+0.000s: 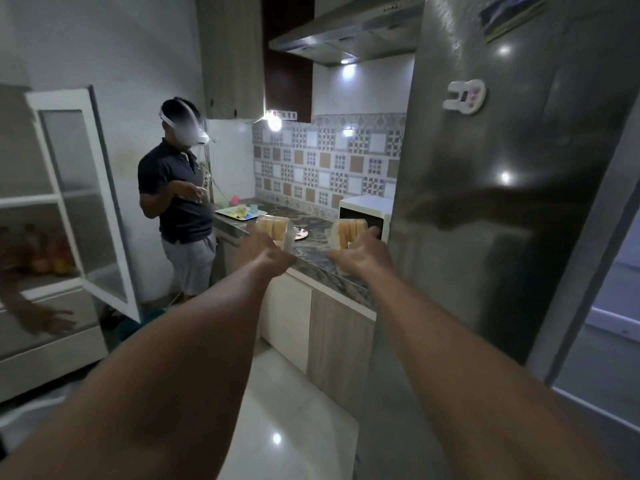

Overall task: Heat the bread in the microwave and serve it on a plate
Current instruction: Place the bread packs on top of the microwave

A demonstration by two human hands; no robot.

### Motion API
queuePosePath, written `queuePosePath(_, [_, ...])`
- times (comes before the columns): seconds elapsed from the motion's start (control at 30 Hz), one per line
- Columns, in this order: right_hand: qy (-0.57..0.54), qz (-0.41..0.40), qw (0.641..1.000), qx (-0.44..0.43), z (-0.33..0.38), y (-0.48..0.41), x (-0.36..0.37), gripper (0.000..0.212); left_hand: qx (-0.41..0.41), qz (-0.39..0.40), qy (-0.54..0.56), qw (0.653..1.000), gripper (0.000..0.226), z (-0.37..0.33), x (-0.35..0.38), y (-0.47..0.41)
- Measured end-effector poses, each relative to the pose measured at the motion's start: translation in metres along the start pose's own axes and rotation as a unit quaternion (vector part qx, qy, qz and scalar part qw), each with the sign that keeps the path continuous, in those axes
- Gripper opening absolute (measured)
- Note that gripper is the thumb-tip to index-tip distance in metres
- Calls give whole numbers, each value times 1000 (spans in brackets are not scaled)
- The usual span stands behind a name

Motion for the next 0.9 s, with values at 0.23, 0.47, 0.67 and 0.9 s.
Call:
queuePosePath(0.23, [19, 12, 1000, 21, 3, -81, 65, 99, -39, 29, -14, 999, 101, 18, 51, -97])
queuePosePath(0.47, [8, 17, 1000, 24, 0, -197, 122, 91, -32, 48, -13, 998, 81, 4, 117, -198])
queuePosePath(0.67, [20, 4, 1000, 16, 6, -305, 153, 94, -7, 46, 4, 999, 85, -26, 162, -293])
queuePosePath(0.9, [29, -6, 999, 31, 3, -399, 198, 107, -10, 54, 6, 998, 109, -23, 223, -393])
Point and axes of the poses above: each hand's wrist, its own y-axis away from the middle knuckle, its own x-axis out of the palm, z = x × y, the point moved 8 cm from there along -y, towards the middle knuckle, and after that the axes turned 2 degrees about -z, right-handed, at the moved point
